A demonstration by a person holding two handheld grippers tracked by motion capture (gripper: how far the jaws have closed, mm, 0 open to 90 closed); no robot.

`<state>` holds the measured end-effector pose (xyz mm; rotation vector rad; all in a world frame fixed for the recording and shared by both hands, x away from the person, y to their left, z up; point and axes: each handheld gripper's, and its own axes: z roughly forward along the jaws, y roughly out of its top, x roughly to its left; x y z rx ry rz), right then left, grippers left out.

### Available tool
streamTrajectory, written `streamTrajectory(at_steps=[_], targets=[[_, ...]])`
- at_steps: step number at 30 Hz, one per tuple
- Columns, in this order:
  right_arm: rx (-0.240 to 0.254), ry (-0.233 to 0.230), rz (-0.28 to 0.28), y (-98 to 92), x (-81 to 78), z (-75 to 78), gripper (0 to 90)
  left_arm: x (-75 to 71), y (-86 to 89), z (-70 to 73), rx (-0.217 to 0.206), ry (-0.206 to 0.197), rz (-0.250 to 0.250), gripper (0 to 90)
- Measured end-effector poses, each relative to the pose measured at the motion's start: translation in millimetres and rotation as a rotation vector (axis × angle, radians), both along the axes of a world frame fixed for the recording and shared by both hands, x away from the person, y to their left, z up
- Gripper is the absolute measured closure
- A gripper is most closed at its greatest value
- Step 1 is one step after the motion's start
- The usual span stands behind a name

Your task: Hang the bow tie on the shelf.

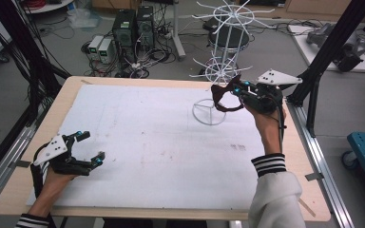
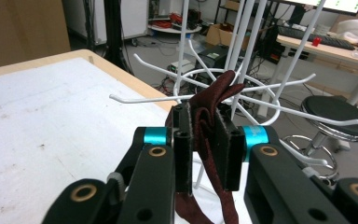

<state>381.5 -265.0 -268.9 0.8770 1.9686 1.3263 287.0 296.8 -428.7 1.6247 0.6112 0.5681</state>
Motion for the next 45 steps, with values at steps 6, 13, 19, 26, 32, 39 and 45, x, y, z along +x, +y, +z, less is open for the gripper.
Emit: streamTrajectory(at_steps=[6,13,19,26,32,39,45], targets=[[0.006,-0.002,-0.012,-0.1,0.9,-0.7,75.8,-0.7,0.3,-0.9,-0.003,-0.003,-0.001,1.7],[0.017,-0.016,-0.04,-1.3,1.5,-1.3,60.9,-0.5,0.4,-1.5,-0.004,-0.001,0.001,1.7],[0.043,-0.063,-0.072,-2.3,-0.6,-0.3,23.4,-0.8,0.4,-1.5,-0.013,-0.004,-0.008,1.7],[0.123,-0.089,-0.008,-3.1,-8.8,0.0,0.5,-1.2,0.7,-2.2,-0.028,-0.011,-0.006,1.7],[0.159,-0.096,0.023,-6.6,-26.9,-4.6,0.5,-1.6,2.3,-1.4,-0.049,-0.026,0.002,1.7],[0.181,-0.164,0.075,-6.1,-56.0,-20.3,0.6,-7.7,2.1,-5.4,-0.065,-0.038,0.006,1.7],[0.201,-0.229,0.125,-5.5,-86.8,-52.7,0.6,-13.4,1.0,-7.6,-0.061,-0.076,0.016,1.7]])
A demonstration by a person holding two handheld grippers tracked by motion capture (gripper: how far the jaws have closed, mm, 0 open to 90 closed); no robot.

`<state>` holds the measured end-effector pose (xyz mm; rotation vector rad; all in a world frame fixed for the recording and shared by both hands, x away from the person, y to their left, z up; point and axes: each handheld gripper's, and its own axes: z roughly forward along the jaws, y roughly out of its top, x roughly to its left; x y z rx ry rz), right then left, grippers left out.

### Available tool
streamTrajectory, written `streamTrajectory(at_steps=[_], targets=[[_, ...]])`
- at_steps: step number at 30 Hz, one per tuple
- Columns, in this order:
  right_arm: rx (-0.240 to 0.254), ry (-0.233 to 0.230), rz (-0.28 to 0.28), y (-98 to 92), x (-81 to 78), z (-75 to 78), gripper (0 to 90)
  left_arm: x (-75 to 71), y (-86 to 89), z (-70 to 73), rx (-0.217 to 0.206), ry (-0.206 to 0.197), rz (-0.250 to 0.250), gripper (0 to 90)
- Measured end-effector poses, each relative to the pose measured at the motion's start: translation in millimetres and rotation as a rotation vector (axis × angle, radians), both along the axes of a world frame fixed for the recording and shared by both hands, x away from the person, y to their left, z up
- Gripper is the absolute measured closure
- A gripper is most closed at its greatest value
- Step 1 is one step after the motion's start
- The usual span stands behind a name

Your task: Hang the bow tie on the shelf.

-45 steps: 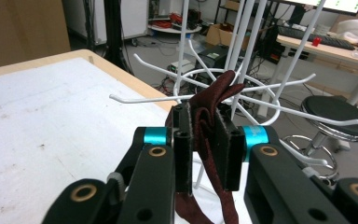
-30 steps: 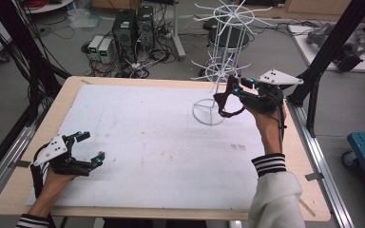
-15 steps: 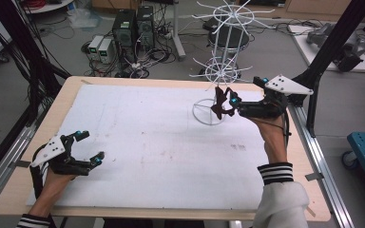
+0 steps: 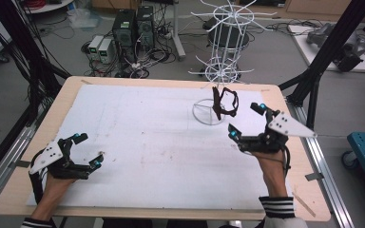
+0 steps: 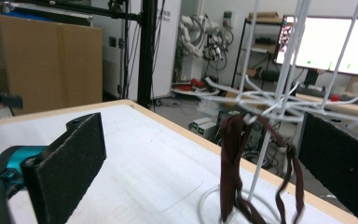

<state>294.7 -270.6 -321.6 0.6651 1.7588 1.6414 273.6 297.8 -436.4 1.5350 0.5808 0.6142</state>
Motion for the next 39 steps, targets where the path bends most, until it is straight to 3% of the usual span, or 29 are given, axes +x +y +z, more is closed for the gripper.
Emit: streamTrajectory(at_steps=[2,3,4,5,9,13,14,17,24,26,30,33,39], targets=[[-0.032,-0.007,-0.009,0.8,-7.7,-13.2,0.6,-1.3,-0.1,-0.8,0.029,-0.009,0.0,1.7],[-0.026,-0.01,-0.006,1.1,-10.7,-19.2,0.6,-2.0,0.1,-1.5,0.027,-0.012,-0.001,1.7],[-0.014,0.004,-0.01,1.8,-16.5,-35.4,0.6,-2.6,0.5,-2.3,0.016,-0.018,0.001,1.7],[-0.014,0.004,-0.01,1.8,-16.5,-35.4,0.6,-3.1,0.8,-2.9,0.011,-0.019,0.007,1.7],[-0.024,0.023,-0.031,1.5,-20.9,-64.7,0.6,-3.8,1.6,-5.4,0.004,-0.026,0.014,1.7],[-0.008,0.013,-0.058,0.9,-26.0,-75.6,0.6,-5.6,1.9,-6.8,-0.006,-0.024,0.01,1.7],[0.002,-0.015,-0.086,-0.6,-30.9,-83.4,0.6,-6.3,2.0,-7.6,-0.004,-0.022,0.013,1.7],[0.016,-0.011,-0.084,-3.7,-33.7,-93.9,0.6,-8.1,2.0,-10.8,-0.01,-0.032,0.018,1.7],[0.04,0.011,-0.116,-10.0,-32.0,-111.3,0.6,-9.0,1.6,-13.7,-0.012,-0.017,0.016,1.7],[0.066,0.03,-0.119,-10.4,-31.8,-117.8,0.6,-9.7,0.8,-15.4,-0.017,-0.02,0.017,1.7],[0.045,0.071,-0.101,-9.2,-29.6,-122.9,0.6,-10.1,1.7,-16.0,-0.028,-0.019,0.031,1.7],[0.028,0.069,-0.107,-8.8,-28.5,-127.4,0.6,-10.4,2.4,-16.6,-0.04,-0.023,0.039,1.8],[0.075,0.062,-0.114,-12.3,-30.7,-131.5,0.6,-12.0,4.1,-17.4,-0.056,-0.039,0.046,1.7]])
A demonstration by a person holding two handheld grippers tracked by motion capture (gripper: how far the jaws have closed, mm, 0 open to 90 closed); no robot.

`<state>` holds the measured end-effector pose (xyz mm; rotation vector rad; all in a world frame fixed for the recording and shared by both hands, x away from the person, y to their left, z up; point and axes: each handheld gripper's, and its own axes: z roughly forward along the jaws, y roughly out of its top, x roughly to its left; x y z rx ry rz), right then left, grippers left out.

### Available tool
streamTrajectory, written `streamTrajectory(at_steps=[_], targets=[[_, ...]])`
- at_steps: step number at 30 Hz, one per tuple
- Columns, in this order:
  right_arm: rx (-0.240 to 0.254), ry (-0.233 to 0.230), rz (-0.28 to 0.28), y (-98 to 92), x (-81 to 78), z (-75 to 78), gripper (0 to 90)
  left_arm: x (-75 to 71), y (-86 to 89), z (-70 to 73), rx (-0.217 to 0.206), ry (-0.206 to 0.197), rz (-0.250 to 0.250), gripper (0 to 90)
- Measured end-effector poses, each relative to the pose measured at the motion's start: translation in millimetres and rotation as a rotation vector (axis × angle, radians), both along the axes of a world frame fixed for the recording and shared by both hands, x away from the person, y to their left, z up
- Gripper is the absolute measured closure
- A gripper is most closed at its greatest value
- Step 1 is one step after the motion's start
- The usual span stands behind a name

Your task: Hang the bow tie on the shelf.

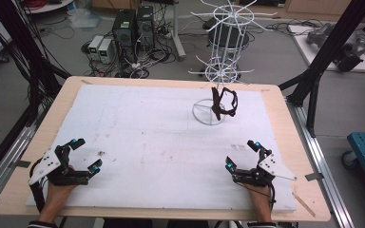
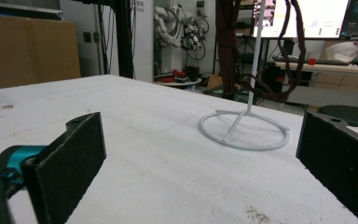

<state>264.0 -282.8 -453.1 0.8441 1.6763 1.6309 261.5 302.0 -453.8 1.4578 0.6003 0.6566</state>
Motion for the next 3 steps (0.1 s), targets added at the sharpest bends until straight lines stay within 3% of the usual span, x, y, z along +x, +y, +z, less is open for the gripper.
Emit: streamTrajectory(at_steps=[3], targets=[[0.012,-0.009,-0.006,-0.9,-1.3,-0.6,0.6,-0.4,0.5,-0.4,-0.012,0.001,0.008,1.7]])
